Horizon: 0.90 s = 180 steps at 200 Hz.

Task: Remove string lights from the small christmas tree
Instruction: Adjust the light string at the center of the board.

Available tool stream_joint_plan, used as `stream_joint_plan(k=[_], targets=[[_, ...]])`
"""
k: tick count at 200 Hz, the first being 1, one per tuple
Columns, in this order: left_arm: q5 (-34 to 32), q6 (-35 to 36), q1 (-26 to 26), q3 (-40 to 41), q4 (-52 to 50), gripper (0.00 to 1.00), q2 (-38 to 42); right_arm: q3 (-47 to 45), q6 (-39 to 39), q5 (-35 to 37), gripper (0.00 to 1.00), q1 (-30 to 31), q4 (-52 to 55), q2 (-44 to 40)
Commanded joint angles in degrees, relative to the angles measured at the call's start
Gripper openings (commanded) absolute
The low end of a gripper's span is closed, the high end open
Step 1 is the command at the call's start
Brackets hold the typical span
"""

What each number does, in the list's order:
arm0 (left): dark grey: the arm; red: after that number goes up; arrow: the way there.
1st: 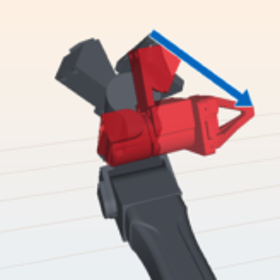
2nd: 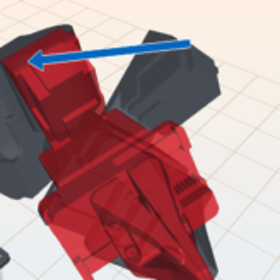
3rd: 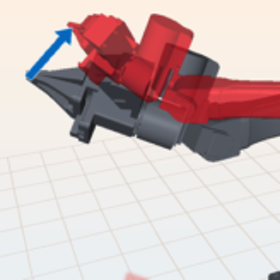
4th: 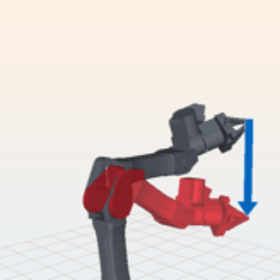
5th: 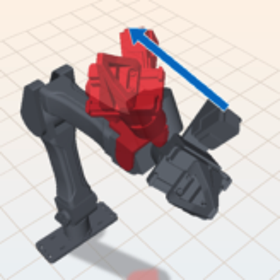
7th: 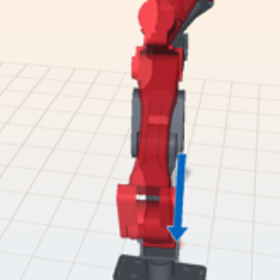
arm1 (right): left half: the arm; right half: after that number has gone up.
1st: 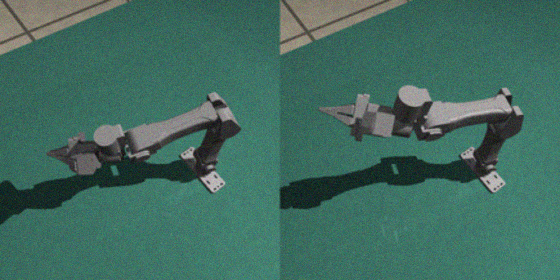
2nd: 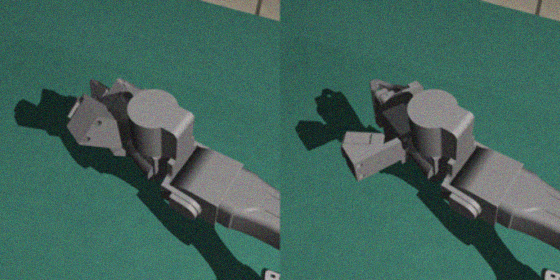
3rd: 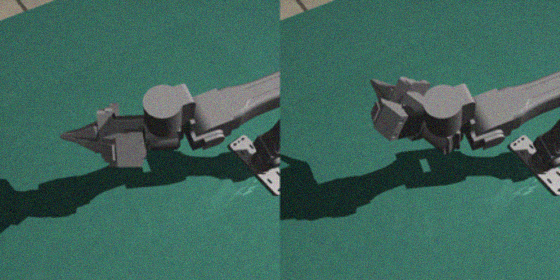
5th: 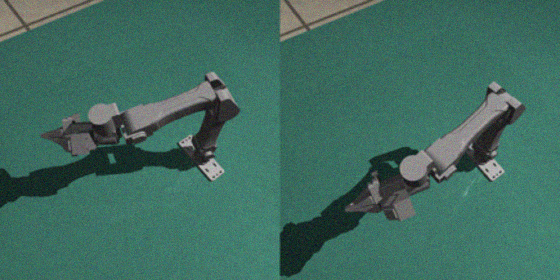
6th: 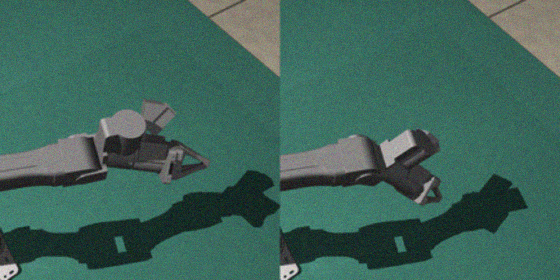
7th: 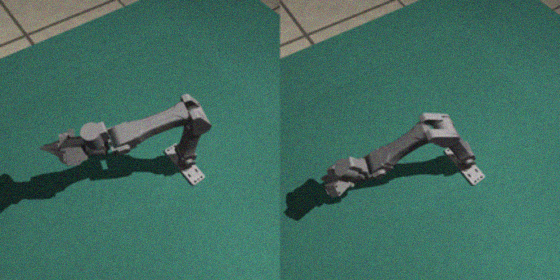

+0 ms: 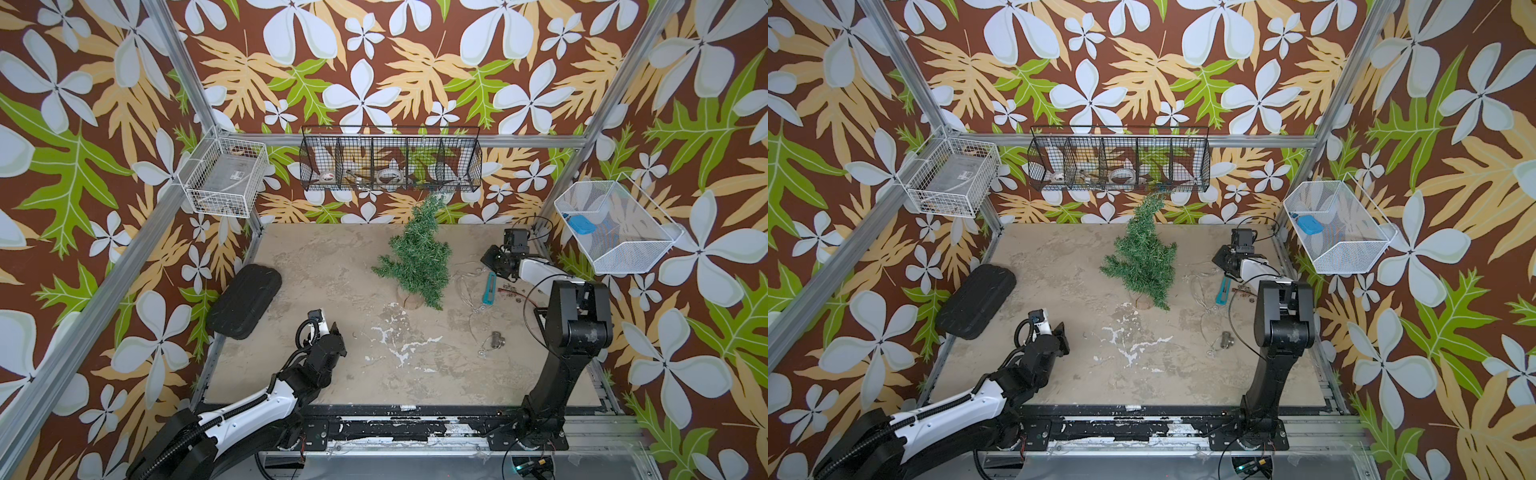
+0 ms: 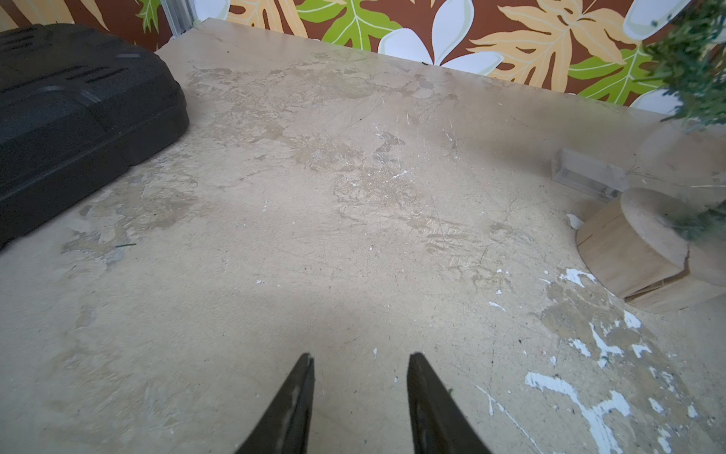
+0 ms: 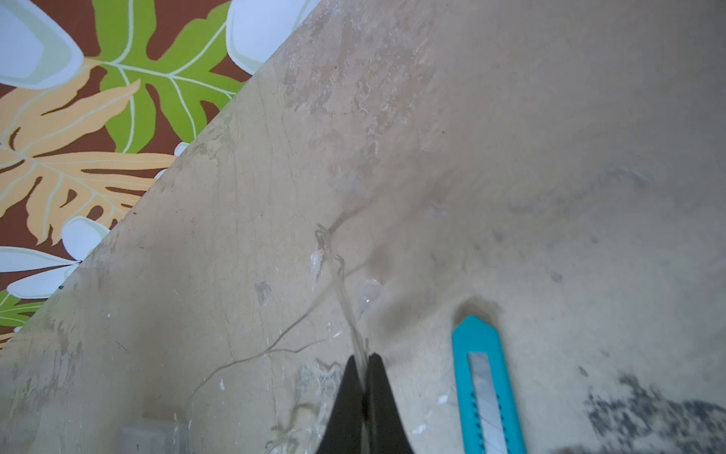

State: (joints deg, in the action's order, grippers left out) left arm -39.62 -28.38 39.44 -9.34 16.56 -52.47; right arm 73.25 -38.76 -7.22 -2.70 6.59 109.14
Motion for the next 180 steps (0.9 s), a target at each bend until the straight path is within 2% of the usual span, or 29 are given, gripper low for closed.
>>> stream_joint_plan(k=[1,38,71,99,150,180], targets=[[-0.4,0.0,-0.1,0.2,0.5,0.42,0.3,-8.6,-0.4,0.7,0.00,0.6,-4.1,-6.6],[0.1,0.1,-0.1,0.2,0.6,0.41,0.4,-20.6,3.0,4.4,0.00,2.1,-3.9,-19.8],[0.3,0.1,-0.1,0.2,0.7,0.42,0.5,-27.2,3.9,6.6,0.00,2.4,-1.8,-31.1],[0.3,0.1,-0.1,0.3,0.6,0.41,0.5,-29.1,3.9,11.2,0.00,2.5,-1.0,-39.0],[0.4,0.0,-0.1,0.3,0.5,0.41,0.7,-23.5,4.5,10.6,0.00,4.1,1.9,-41.4],[0.4,0.0,-0.1,0.4,0.5,0.41,0.6,-24.6,5.6,8.9,0.00,8.3,2.7,-36.9]])
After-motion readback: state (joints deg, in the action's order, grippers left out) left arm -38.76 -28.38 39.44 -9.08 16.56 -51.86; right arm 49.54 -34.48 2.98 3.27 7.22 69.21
